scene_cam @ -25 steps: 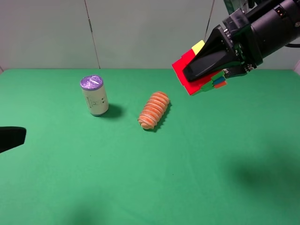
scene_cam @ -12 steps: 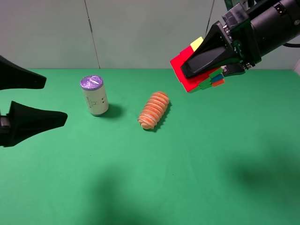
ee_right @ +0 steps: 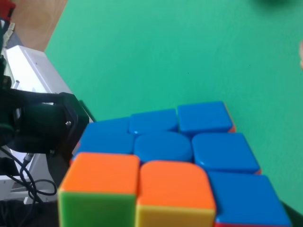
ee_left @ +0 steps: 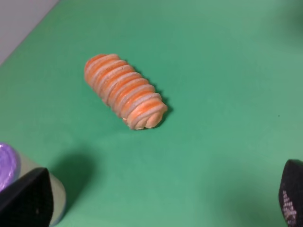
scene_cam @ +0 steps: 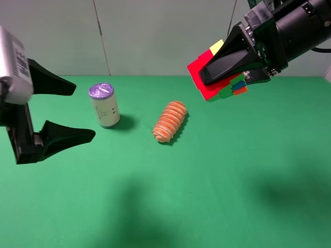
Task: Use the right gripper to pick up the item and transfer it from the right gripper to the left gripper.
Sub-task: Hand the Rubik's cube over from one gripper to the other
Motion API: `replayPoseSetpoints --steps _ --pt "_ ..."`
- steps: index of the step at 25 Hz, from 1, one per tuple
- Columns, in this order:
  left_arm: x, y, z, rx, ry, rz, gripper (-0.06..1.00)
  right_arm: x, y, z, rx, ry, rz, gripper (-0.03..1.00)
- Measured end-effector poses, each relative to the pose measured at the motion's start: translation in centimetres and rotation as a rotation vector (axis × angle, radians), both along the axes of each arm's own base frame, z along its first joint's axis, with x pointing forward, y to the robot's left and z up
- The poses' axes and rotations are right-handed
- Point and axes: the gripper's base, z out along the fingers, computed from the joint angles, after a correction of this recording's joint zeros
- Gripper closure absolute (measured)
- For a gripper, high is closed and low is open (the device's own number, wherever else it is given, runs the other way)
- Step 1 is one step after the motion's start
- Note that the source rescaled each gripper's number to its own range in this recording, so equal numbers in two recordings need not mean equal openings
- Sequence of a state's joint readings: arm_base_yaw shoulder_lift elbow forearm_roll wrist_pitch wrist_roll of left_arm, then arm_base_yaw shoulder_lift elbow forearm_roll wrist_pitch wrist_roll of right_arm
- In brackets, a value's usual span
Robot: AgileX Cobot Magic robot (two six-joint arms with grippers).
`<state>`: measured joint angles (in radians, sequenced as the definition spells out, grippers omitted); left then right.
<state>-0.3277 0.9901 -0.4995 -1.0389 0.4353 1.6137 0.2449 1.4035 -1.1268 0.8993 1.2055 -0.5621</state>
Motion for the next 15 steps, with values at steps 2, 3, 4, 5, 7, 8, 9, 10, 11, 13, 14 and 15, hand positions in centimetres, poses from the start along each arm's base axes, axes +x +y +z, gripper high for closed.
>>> replayPoseSetpoints --steps 2,3,4,5,7,8,9,10,11,13,14,15 --pt "0.2 -0.5 -0.2 0.016 -0.017 -0.002 0.08 0.0 0.0 0.0 0.001 0.007 -0.006 0.96" --pt "0.3 -0.8 -0.4 0.026 -0.026 0.000 0.08 0.0 0.0 0.0 0.001 0.012 -0.010 0.96" --pt "0.4 -1.1 -0.5 0.035 -0.032 0.001 0.08 0.0 0.0 0.0 0.001 0.015 -0.012 0.96" --pt "0.6 -1.4 -0.7 0.045 -0.038 0.004 0.08 0.0 0.0 0.0 0.001 0.017 -0.014 0.96" --pt "0.7 -2.1 -1.1 0.062 -0.048 -0.007 0.08 0.0 0.0 0.0 0.001 0.017 -0.014 0.96" --pt "0.7 -2.5 -1.2 0.072 -0.053 -0.014 0.08 0.0 0.0 0.0 0.002 0.017 -0.014 0.96" --pt "0.8 -2.9 -1.4 0.080 -0.059 -0.018 0.08 0.0 0.0 0.0 0.005 0.018 -0.015 0.96" --pt "0.7 -3.3 -1.6 0.090 -0.061 -0.030 0.08 0.0 0.0 0.1 0.009 0.021 -0.017 0.96" --pt "0.7 -3.8 -1.9 0.101 -0.068 -0.037 0.08 0.0 0.1 0.1 0.014 0.024 -0.018 0.96" --pt "0.6 -4.6 -2.2 0.119 -0.089 -0.047 0.08 0.0 0.1 0.1 0.021 0.027 -0.017 0.96" --pt "0.5 -5.0 -2.3 0.127 -0.104 -0.051 0.08 0.0 0.1 0.2 0.026 0.030 -0.017 0.96" --pt "0.3 -5.4 -2.3 0.133 -0.122 -0.057 0.08 -0.1 0.2 0.2 0.031 0.031 -0.017 0.96"
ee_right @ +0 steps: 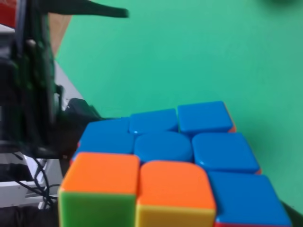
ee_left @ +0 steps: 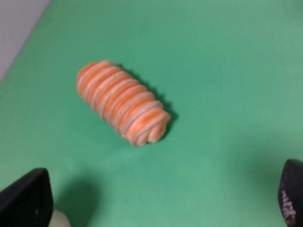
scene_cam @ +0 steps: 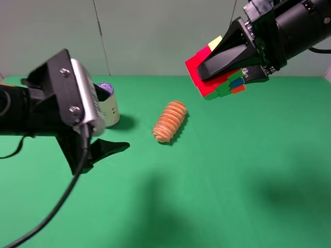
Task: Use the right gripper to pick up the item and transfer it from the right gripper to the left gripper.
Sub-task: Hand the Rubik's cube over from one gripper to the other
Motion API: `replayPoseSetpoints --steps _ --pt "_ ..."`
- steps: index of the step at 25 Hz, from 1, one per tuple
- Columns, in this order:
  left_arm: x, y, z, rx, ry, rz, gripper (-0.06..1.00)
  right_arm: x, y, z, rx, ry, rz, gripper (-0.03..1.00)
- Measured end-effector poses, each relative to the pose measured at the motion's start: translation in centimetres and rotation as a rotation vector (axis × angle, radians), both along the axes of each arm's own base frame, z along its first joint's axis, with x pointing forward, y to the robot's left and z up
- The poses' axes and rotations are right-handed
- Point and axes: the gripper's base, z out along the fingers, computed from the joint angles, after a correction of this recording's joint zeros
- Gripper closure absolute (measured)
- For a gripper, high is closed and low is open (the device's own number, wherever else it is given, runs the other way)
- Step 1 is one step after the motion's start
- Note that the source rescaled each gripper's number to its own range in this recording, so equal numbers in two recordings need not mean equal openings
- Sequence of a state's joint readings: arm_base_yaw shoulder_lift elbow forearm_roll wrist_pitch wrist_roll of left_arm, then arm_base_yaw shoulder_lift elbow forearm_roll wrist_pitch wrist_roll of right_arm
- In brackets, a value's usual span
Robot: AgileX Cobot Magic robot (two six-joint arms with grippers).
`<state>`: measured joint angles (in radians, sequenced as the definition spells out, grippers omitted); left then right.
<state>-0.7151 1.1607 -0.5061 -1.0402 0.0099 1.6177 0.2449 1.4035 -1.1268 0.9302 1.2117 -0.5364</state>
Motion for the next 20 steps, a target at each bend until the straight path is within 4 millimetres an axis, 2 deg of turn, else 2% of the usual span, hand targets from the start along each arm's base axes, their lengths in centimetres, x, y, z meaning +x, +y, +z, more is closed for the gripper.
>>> replayPoseSetpoints --steps 6,20 --pt "-0.8 -1.8 0.8 -0.007 -0.102 -0.026 0.08 0.0 0.1 0.1 0.013 0.005 -0.003 0.96" --pt "0.0 -2.9 3.6 -0.126 -0.128 0.043 0.08 0.0 0.2 0.3 0.035 0.010 -0.007 0.96"
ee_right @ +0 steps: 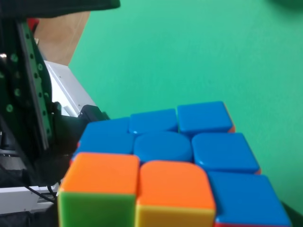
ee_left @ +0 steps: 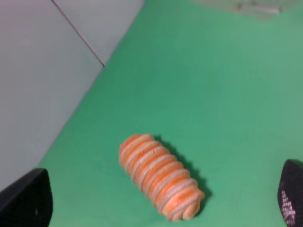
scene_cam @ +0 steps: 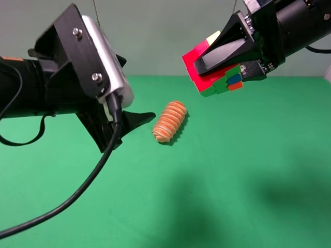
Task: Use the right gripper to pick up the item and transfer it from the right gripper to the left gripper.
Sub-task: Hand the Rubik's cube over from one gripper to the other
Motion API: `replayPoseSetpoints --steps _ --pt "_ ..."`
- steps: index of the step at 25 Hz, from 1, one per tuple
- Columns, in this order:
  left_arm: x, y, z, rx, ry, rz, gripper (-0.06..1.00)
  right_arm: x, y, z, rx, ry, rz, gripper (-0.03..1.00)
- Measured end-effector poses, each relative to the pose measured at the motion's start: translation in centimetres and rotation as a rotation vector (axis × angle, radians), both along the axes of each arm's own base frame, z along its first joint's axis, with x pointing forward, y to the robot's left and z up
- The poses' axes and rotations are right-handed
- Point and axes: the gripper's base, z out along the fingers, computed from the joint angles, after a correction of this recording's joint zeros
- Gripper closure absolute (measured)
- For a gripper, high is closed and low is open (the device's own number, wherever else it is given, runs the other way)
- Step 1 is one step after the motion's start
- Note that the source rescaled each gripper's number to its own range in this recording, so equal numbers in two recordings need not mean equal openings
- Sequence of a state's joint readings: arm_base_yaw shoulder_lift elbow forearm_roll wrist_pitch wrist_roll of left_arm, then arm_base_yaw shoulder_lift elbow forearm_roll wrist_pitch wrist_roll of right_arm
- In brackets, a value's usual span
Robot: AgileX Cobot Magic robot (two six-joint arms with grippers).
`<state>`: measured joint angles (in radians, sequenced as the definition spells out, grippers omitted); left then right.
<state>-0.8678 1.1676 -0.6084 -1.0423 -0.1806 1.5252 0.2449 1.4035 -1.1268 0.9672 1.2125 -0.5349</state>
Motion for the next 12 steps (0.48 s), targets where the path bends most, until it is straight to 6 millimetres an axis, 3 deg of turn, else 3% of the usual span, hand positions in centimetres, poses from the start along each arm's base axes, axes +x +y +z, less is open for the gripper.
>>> replayPoseSetpoints --steps 12 --pt "0.45 -0.62 1.02 -0.040 0.005 0.007 0.08 0.00 0.05 0.07 0.010 0.003 -0.002 0.96"
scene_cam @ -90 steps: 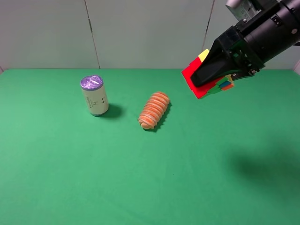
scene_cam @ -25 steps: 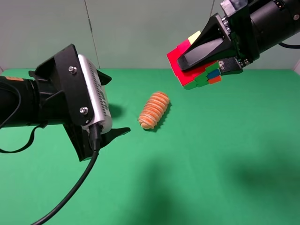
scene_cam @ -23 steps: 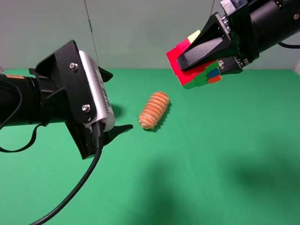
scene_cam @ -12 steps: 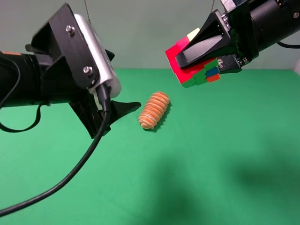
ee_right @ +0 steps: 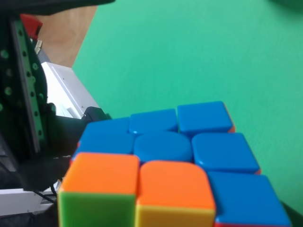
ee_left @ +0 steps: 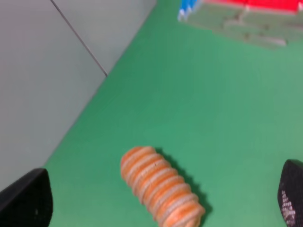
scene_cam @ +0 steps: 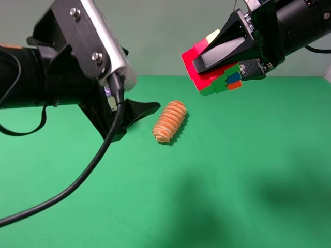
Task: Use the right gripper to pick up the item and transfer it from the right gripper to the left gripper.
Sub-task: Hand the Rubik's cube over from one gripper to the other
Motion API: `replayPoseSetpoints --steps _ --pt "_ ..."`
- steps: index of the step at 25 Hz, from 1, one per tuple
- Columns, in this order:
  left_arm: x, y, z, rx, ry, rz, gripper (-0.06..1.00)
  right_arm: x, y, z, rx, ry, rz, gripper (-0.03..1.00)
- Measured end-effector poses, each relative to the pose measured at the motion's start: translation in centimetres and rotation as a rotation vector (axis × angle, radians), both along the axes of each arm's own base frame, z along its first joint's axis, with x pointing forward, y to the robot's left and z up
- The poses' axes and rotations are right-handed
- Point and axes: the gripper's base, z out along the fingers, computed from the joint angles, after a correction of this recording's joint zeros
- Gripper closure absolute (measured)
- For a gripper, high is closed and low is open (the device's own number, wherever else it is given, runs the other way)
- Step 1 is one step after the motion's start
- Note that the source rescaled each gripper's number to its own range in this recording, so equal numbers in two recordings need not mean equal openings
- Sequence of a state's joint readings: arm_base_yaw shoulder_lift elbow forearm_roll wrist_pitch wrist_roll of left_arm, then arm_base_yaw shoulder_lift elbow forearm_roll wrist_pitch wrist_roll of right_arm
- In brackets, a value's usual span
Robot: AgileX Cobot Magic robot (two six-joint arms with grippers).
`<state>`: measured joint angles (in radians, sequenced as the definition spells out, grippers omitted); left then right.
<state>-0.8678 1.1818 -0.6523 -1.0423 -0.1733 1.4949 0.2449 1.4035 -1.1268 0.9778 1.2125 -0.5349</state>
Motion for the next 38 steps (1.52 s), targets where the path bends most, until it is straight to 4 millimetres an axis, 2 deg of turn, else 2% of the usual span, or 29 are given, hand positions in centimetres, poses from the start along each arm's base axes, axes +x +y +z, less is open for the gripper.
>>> replayPoseSetpoints --steps 6,11,14,25,31,38 --pt "1.0 -2.3 -0.5 0.026 0.042 -0.043 0.08 0.0 0.0 0.0 0.003 0.001 -0.001 0.96" --pt "0.9 -4.7 0.1 0.018 0.035 -0.102 0.08 0.0 0.0 0.0 0.003 0.001 -0.001 0.96" --pt "0.8 -5.4 0.0 0.022 0.037 -0.121 0.08 0.0 0.0 0.0 0.003 0.001 -0.001 0.96" --pt "1.4 -6.5 1.2 -0.013 0.027 -0.126 0.09 0.0 0.0 0.0 0.003 0.001 -0.001 0.96" --pt "0.5 -7.3 1.0 -0.004 0.026 -0.162 0.10 0.0 0.0 0.0 0.003 0.001 0.000 0.96" --pt "0.3 -7.4 1.0 -0.002 0.018 -0.165 0.10 -1.6 2.5 -0.1 -0.015 -0.004 0.114 0.96"
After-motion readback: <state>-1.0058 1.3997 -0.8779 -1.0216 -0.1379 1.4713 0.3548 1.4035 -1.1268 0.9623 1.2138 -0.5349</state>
